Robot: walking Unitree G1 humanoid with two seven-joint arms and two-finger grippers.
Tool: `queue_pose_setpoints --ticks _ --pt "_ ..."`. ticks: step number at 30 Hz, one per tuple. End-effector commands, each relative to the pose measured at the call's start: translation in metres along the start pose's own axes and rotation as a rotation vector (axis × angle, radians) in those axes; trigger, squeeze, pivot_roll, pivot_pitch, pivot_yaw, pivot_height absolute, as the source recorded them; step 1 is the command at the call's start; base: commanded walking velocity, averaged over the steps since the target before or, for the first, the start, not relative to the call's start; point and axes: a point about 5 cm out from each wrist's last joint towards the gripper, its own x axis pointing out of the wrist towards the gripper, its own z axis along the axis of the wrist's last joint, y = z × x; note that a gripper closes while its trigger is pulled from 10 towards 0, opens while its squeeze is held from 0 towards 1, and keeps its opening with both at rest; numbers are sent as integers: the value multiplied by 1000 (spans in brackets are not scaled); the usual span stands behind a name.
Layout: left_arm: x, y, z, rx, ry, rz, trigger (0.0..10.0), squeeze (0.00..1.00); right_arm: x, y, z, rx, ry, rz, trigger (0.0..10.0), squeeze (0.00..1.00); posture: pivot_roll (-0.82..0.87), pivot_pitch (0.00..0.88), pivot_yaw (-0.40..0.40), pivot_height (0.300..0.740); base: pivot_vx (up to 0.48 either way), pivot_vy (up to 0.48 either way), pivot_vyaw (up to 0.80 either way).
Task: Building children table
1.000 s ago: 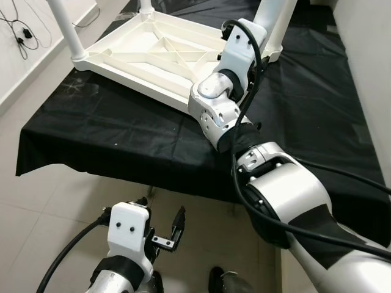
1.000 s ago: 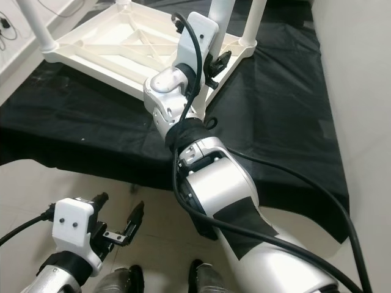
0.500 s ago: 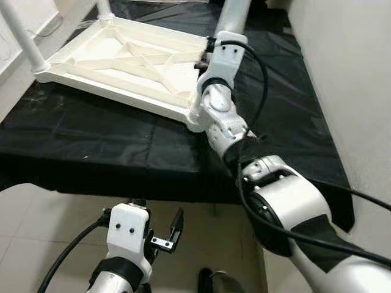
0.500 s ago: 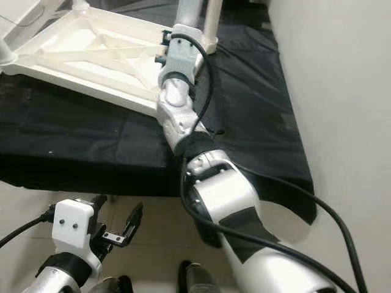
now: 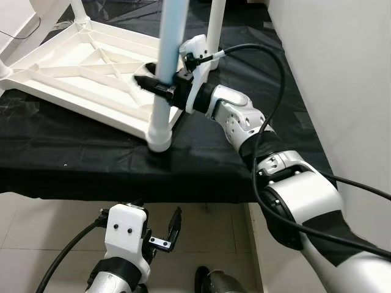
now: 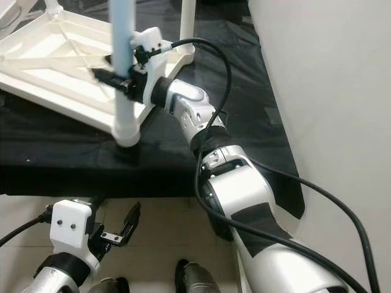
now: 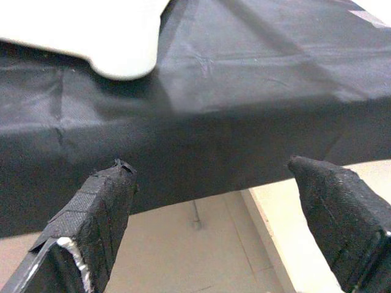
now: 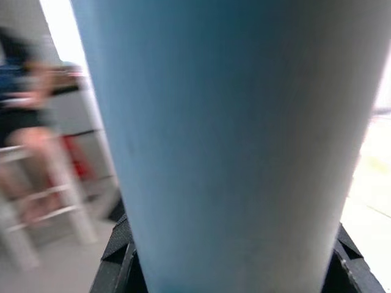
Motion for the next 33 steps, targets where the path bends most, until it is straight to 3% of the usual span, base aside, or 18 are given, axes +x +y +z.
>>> queue_pose_setpoints --ticks 1,2,3,7,10,11,16,18,19,21,22,24,25,26,28,29,31,33 --pt "-2 0 -6 4 30 4 10000 0 3 14 -30 215 41 146 10000 0 75 266 -73 734 0 0 0" --pt "-3 0 -6 4 29 6 10000 0 -1 20 -26 223 29 320 10000 0 83 269 -75 734 0 0 0" --pt "-3 0 -6 4 29 6 10000 0 -2 22 -25 226 26 359 10000 0 83 269 -75 734 0 0 0" --pt "-4 0 -6 3 30 7 10000 0 -2 23 -28 178 77 372 10000 0 83 269 -75 734 0 0 0" --pt "-5 0 -6 5 35 8 10000 0 6 15 -45 -77 285 135 10000 0 81 277 -73 734 0 0 0" --pt "-6 1 -6 5 36 8 10000 0 8 12 -47 -101 313 54 10000 0 76 277 -67 734 0 0 0" --pt "-6 1 -7 8 39 3 10000 0 5 6 -44 -98 260 -38 10000 0 76 277 -67 734 0 0 0" --pt "-5 1 -6 12 35 2 10000 0 2 -5 -38 -118 246 -197 10000 0 80 274 -67 734 0 0 0" --pt "-5 1 -6 12 35 2 10000 0 2 -5 -38 -118 246 -197 10000 0 80 274 -67 734 0 0 0" --pt "-4 1 -6 14 33 3 10000 0 -5 -19 -32 -128 246 -423 10000 0 76 273 -63 734 0 0 0" --pt "-4 1 -6 14 33 3 10000 0 -5 -19 -32 -128 246 -423 10000 0 76 273 -63 734 0 0 0" --pt "-4 1 -7 13 33 2 10000 0 -16 -33 -23 -139 226 -649 10000 0 76 273 -63 734 0 0 0" --pt "-4 1 -7 13 33 2 10000 0 -16 -33 -23 -139 226 -649 10000 0 76 273 -63 734 0 0 0" --pt "-4 1 -7 14 35 2 10000 0 -21 -38 -20 -88 188 -728 10000 0 75 272 -59 734 0 0 0" --pt "-4 1 -7 13 34 1 10000 0 -22 -40 -16 -44 144 -759 10000 0 75 272 -59 734 0 0 0" --pt "-4 1 -7 16 35 0 10000 0 -17 -37 -12 31 79 -710 10000 0 75 272 -59 734 0 0 0" --pt "-4 1 -7 16 35 0 10000 0 -12 -33 -7 85 11 -629 10000 0 75 272 -59 734 0 0 0" --pt "-3 1 -7 19 32 2 10000 0 -9 -31 -4 59 3 -581 10000 0 76 271 -60 734 0 0 0"
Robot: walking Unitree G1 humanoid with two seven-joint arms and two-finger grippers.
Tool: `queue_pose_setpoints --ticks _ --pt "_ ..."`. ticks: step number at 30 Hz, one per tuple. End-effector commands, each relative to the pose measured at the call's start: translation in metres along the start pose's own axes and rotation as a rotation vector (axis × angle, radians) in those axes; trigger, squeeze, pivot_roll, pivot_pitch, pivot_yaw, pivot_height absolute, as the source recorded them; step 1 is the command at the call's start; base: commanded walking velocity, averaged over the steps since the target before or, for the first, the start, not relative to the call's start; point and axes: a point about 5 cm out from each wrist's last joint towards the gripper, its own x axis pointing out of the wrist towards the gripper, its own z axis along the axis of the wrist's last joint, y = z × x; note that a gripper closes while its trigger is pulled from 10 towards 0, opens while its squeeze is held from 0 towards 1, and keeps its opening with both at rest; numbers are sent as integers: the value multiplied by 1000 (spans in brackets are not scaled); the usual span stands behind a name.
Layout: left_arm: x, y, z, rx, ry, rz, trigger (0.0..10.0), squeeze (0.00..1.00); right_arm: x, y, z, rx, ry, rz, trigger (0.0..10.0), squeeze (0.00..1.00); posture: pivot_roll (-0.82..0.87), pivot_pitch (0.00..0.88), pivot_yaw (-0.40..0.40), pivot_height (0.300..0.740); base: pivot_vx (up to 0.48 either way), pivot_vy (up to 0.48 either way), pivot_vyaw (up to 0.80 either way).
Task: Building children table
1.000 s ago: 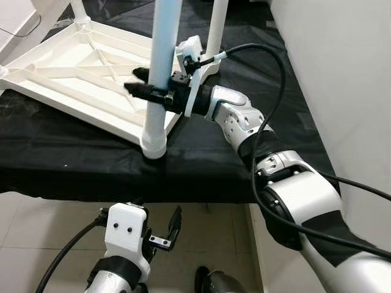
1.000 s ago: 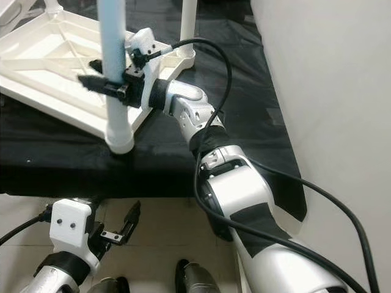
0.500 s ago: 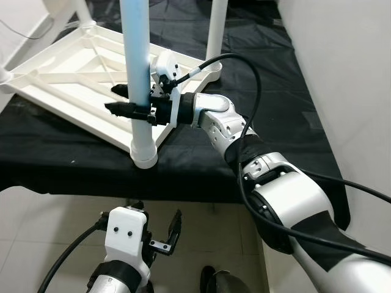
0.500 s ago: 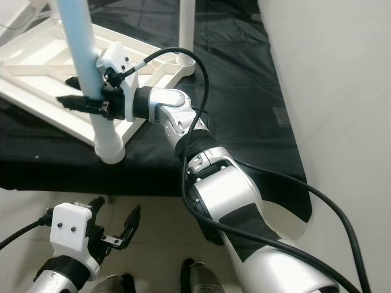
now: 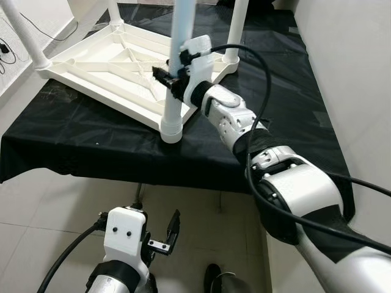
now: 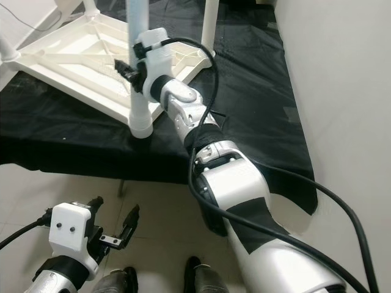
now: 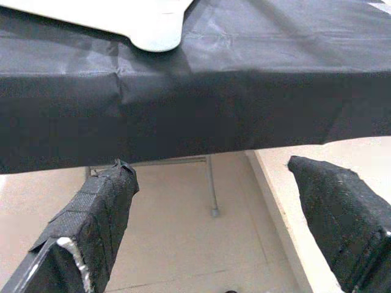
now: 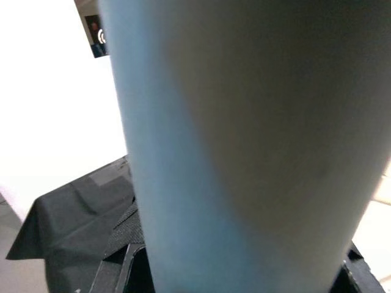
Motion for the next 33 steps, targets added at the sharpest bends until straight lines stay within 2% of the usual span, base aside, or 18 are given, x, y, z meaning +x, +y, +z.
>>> queue_pose_setpoints --ticks 1,2,3,4,6,8,11,14,18,20,21,22,23,25,28,29,30,33 --pt "-1 0 -4 4 17 -4 10000 0 2 5 -3 44 15 44 10000 0 76 271 -60 734 0 0 0" --pt "-1 0 -4 4 16 -3 10000 0 1 0 -4 -30 39 -25 10000 0 76 271 -60 734 0 0 0" --pt "-1 0 -4 4 16 -3 10000 0 1 0 -4 -30 39 -25 10000 0 76 271 -60 734 0 0 0" --pt "-1 0 -4 4 17 -2 10000 0 -1 -7 -3 -49 48 -113 10000 0 70 272 -61 734 0 0 0" --pt "-2 0 -5 3 21 -3 10000 0 -4 -19 6 -21 0 -285 10000 0 70 272 -61 734 0 0 0" --pt "-1 -1 -5 3 21 -4 10000 0 -5 -25 14 -9 -40 -365 10000 0 70 272 -61 734 0 0 0" --pt "-1 -1 -6 3 23 -5 10000 0 -4 -23 19 55 -79 -346 10000 0 72 270 -60 734 0 0 0" --pt "-1 -1 -6 4 24 -10 10000 0 1 -13 28 158 -171 -222 10000 0 72 270 -60 734 0 0 0" --pt "-1 -2 -7 5 26 -11 10000 0 3 -5 30 220 -222 -106 10000 0 76 258 -61 734 0 0 0" --pt "-1 -1 -7 4 27 -9 10000 0 2 -3 36 338 -288 -21 10000 0 76 258 -61 734 0 0 0" --pt "-1 -1 -7 4 27 -9 10000 0 2 -3 36 338 -288 -21 10000 0 76 258 -61 734 0 0 0" --pt "-1 -1 -8 4 28 -9 10000 0 1 -3 44 463 -348 44 10000 0 75 254 -58 734 0 0 0" --pt "-2 -1 -8 5 29 -10 10000 0 1 -3 51 527 -386 81 10000 0 75 254 -58 734 0 0 0" --pt "-2 -1 -8 6 31 -11 10000 0 1 -3 55 541 -403 99 10000 0 75 254 -58 734 0 0 0" --pt "-2 -1 -9 8 31 -13 10000 0 1 -1 56 500 -394 98 10000 0 75 254 -58 734 0 0 0" --pt "-2 -1 -9 9 31 -14 10000 0 2 1 52 421 -370 88 10000 0 73 245 -57 734 0 0 0" --pt "-2 -1 -9 9 31 -14 10000 0 2 1 52 421 -370 88 10000 0 73 245 -57 734 0 0 0" --pt "-1 -1 -9 11 30 -14 10000 0 5 12 40 75 -298 70 10000 0 76 242 -59 734 0 0 0"
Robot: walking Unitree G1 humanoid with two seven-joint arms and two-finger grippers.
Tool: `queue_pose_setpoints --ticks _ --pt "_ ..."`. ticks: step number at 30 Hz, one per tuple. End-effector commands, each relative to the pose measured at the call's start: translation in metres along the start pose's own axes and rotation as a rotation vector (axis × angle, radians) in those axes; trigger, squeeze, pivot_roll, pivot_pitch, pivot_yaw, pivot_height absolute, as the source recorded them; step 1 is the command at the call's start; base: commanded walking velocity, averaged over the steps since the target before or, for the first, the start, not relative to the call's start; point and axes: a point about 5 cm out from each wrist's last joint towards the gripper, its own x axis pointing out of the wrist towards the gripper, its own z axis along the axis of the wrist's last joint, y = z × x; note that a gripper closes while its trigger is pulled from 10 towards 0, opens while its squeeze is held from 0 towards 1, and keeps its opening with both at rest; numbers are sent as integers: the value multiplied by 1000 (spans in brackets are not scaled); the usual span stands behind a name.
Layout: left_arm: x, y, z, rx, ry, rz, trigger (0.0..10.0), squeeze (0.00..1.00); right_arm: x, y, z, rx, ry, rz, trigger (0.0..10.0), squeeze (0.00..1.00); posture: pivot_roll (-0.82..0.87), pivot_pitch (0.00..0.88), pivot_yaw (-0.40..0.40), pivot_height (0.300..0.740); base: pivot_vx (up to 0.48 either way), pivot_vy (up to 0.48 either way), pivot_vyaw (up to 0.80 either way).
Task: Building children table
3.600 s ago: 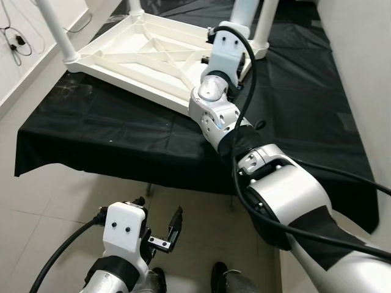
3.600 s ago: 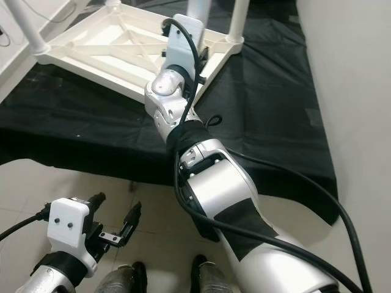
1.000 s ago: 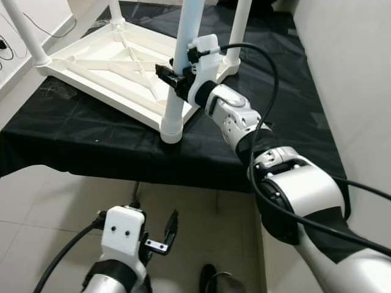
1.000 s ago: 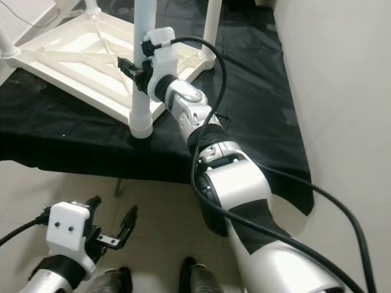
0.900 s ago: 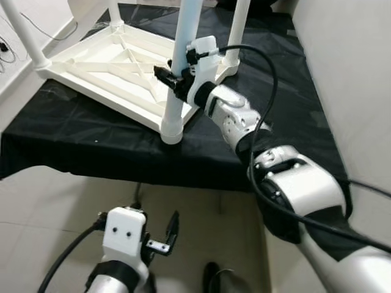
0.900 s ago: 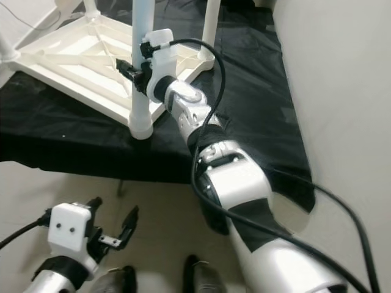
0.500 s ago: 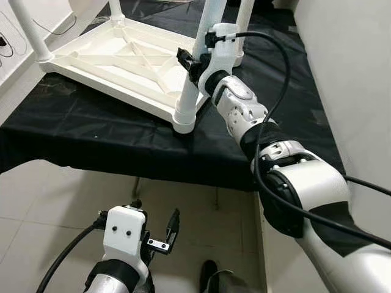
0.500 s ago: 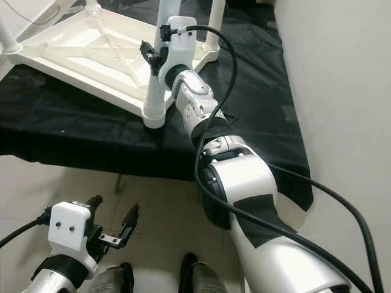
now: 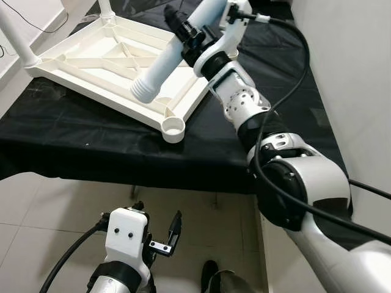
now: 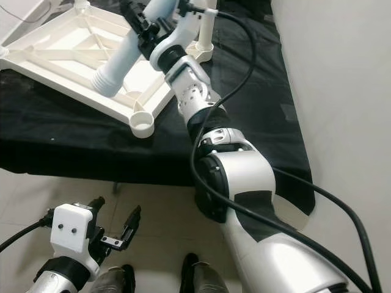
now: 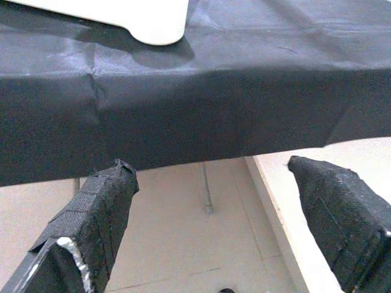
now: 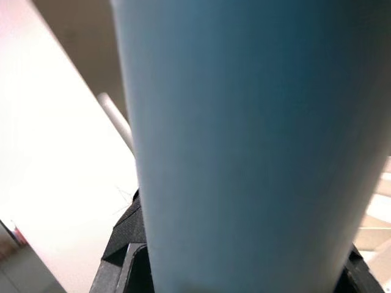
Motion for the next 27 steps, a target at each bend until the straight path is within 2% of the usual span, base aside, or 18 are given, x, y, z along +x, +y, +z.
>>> queue_pose_setpoints --ticks 1,3,5,7,8,10,13,19,21,27 --pt "-1 1 -6 8 25 1 10000 0 0 7 -8 -138 31 36 10000 0 76 242 -59 734 0 0 0" --pt "-2 1 -7 8 27 -1 10000 0 0 13 -14 -234 59 98 10000 0 74 244 -56 734 0 0 0" --pt "-2 1 -7 7 28 -2 10000 0 0 15 -16 -242 74 126 10000 0 75 247 -55 734 0 0 0" --pt "-2 0 -7 7 28 -2 10000 0 0 15 -16 -234 83 144 10000 0 75 247 -55 734 0 0 0" --pt "-2 0 -7 6 28 -3 10000 0 -4 15 -18 -188 117 224 10000 0 75 247 -58 734 0 0 0" --pt "-2 0 -7 6 28 -3 10000 0 -5 15 -19 -163 130 259 10000 0 75 247 -58 734 0 0 0" --pt "-2 0 -7 5 29 -3 10000 0 -10 6 -11 -100 146 298 10000 0 77 253 -61 734 0 0 0" --pt "-3 -1 -7 5 31 -4 10000 0 -15 2 -3 -108 177 385 10000 0 75 258 -60 734 0 0 0" --pt "-3 -2 -6 1 30 -7 10000 0 -17 3 1 -158 206 472 10000 0 70 270 -63 734 0 0 0" --pt "-3 -3 -7 -1 31 -9 10000 0 -20 6 0 -185 243 564 10000 0 73 279 -65 734 0 0 0"
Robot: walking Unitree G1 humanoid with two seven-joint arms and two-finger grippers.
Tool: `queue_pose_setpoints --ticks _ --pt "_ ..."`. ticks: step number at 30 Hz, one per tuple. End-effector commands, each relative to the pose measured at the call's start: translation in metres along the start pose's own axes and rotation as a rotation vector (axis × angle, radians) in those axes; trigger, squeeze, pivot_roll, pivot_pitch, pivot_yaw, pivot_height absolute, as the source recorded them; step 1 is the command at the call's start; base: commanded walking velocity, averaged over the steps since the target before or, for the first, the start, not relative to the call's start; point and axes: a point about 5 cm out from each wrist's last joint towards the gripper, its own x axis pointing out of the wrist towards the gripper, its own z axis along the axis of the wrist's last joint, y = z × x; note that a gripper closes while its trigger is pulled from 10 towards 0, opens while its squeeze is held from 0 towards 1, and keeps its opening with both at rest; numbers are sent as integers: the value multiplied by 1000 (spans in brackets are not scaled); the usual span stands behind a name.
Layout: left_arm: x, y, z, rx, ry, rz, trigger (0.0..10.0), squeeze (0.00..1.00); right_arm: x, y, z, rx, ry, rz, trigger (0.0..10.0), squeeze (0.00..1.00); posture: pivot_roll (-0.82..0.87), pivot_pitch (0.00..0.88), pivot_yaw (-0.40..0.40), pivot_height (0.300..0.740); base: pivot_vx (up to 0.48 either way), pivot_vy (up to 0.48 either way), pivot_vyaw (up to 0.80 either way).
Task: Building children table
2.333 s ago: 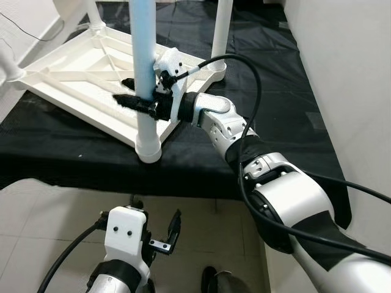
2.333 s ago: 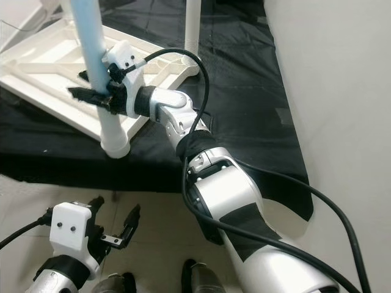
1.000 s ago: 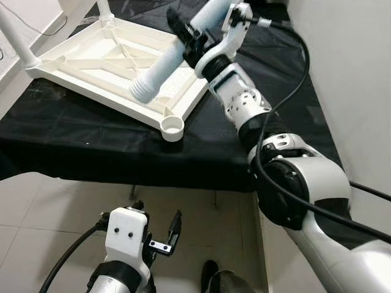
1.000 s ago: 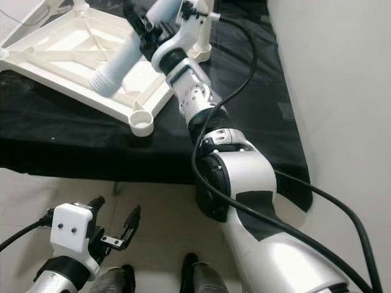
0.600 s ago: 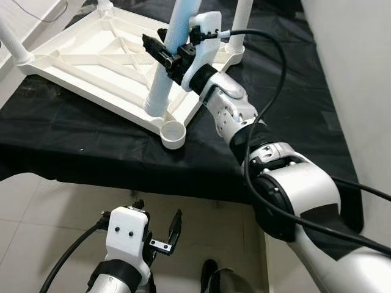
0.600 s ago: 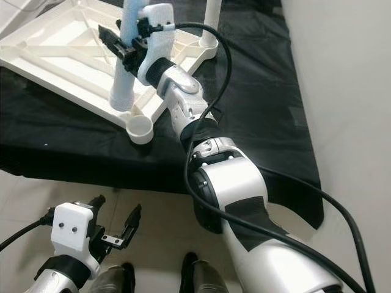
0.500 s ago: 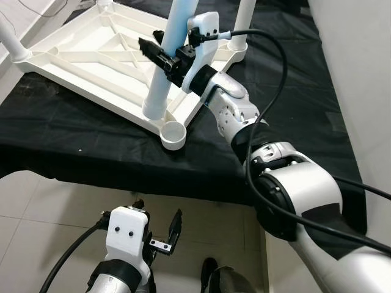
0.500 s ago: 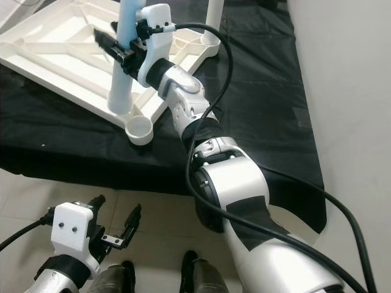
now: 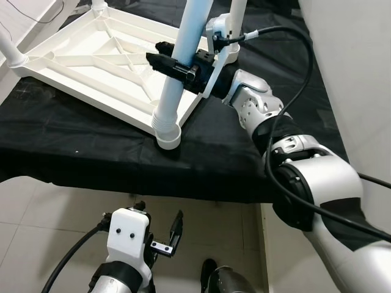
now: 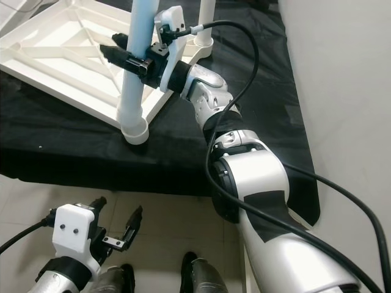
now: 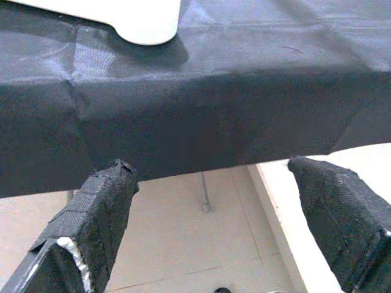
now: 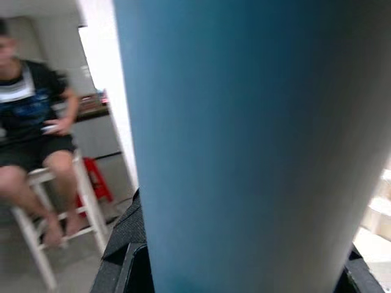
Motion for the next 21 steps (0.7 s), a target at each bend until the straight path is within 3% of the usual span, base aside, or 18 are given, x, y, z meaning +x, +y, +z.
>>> queue_pose_setpoints --ticks 1,9,21 --pt "-3 -1 -5 3 29 -1 10000 0 7 7 1 -33 33 85 10000 0 73 279 -65 734 0 0 0" --pt "-4 -1 -4 2 30 -1 10000 0 11 16 -12 -70 98 173 10000 0 76 283 -64 734 0 0 0" --pt "-5 -1 -3 1 28 2 10000 0 7 14 -17 -108 170 172 10000 0 73 290 -68 734 0 0 0"
